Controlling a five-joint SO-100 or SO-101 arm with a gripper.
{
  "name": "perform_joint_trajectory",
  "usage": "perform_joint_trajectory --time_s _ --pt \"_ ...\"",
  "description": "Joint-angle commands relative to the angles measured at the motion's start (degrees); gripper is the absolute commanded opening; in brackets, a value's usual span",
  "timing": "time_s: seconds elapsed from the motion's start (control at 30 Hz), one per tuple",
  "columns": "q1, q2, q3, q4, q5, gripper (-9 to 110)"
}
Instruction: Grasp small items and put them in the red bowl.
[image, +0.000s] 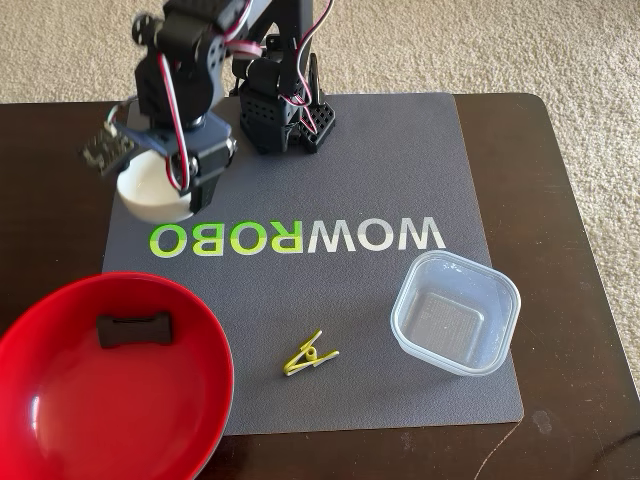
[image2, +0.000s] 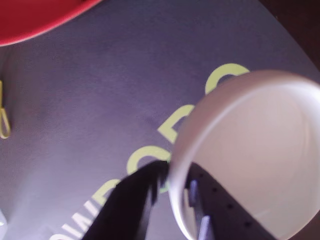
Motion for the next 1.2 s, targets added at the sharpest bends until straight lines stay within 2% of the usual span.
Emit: perform_joint_trajectory --time_s 0.0,0.07,0.2,0.4,0.47,0.63,0.77,0.93,1.17 --pt "-4.39 -1.49 -17.23 10.55 -6.59 0" --pt "-6.15 -7.38 -28.12 15.91 -10.81 0" --pt "-6.42 -21.88 -47.2 16.17 -13.97 0" --pt "-5.01 -53.96 -90.7 16.0 -10.55 0" --pt "-5.45 -60.56 -100.55 15.73 -8.88 0" --pt "-6.06 -70.4 -109.6 10.28 -8.35 0" --pt "-5.89 -76.9 -110.65 2.81 -13.1 0" --pt "-5.36 -92.2 -122.78 2.64 -18.9 0" --pt "-5.01 -99.23 -122.87 2.99 -20.57 0"
